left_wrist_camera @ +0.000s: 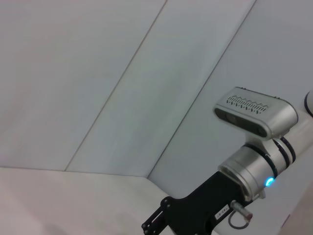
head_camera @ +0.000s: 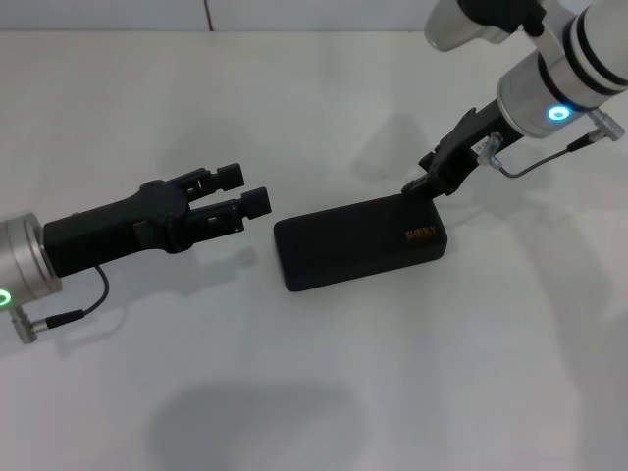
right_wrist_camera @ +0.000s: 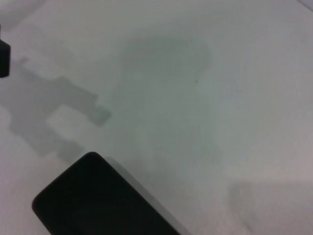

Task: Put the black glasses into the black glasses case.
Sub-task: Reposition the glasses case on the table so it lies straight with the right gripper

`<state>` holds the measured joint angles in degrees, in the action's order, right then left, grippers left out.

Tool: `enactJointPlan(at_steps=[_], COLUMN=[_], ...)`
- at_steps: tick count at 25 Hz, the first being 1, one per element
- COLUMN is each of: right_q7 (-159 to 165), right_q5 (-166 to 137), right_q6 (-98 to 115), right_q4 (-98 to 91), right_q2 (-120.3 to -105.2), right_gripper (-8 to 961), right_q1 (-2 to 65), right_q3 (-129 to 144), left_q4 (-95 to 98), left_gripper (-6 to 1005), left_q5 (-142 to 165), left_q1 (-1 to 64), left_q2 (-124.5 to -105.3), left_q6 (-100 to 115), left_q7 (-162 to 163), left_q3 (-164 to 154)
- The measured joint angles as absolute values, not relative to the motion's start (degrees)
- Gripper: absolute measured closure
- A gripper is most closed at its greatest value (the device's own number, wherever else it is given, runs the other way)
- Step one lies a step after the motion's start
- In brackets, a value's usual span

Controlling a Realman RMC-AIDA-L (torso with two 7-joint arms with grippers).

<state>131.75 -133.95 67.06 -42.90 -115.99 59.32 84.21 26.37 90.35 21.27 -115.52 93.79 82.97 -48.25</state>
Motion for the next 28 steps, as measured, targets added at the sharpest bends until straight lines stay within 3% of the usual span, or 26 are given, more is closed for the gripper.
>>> enactJointPlan(at_steps=[28], right_q7=[131.7], right_q5=[-133.9], right_q6=[55.2], right_q4=[-34.3], right_q2=[-116.19], right_gripper=[498], right_q1=[59.8], right_q3=[87.0], left_q4=[26.4], left_gripper=[118], left_q5=[90.8], left_q1=[21.3], left_q2=[-116.39], left_q6=[94.6], left_q7=[81.3], left_q3=[-48.5])
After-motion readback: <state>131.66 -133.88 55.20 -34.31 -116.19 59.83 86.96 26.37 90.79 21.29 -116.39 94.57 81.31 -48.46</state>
